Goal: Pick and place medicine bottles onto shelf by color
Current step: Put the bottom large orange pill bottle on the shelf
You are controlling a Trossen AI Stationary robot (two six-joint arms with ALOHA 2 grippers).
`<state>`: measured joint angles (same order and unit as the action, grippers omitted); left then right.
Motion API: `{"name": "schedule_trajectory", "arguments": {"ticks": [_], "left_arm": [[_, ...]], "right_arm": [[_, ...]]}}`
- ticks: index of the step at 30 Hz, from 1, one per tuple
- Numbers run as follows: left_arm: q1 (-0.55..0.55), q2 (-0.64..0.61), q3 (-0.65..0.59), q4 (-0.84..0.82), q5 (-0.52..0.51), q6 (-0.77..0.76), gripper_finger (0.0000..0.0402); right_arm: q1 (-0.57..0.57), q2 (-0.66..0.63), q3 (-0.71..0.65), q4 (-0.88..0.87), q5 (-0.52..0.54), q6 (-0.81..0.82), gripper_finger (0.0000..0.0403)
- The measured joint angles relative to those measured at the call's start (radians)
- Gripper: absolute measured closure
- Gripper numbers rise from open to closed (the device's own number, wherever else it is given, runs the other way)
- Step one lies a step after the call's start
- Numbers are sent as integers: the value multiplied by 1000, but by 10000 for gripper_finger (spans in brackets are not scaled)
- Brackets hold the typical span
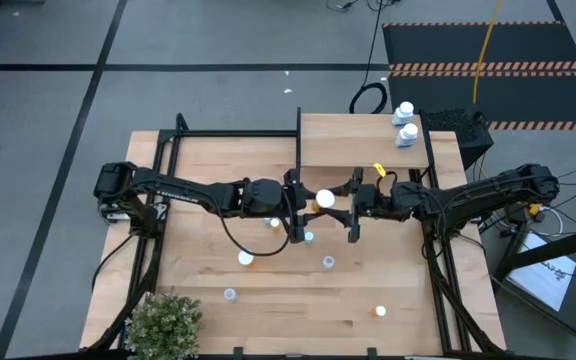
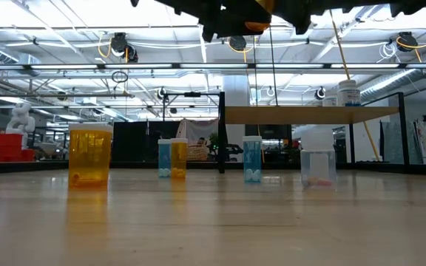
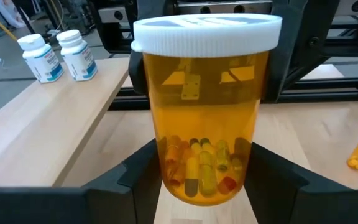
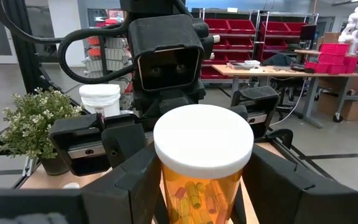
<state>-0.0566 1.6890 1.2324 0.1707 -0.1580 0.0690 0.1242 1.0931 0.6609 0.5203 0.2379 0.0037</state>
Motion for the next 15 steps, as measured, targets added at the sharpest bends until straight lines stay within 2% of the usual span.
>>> {"name": "schedule_trajectory", "arguments": {"ticks": [5,12,15], "left_arm": [[0,0,0,-16,0,3,207],[7,0,0,-13,0,13,202],[15,0,0,-22,0,14,204]], "right_arm": [[0,-1,0,-44,0,47,184],[2,-39,1,-150,10,136,121],[12,-90,31,-285,52,181,103]]}}
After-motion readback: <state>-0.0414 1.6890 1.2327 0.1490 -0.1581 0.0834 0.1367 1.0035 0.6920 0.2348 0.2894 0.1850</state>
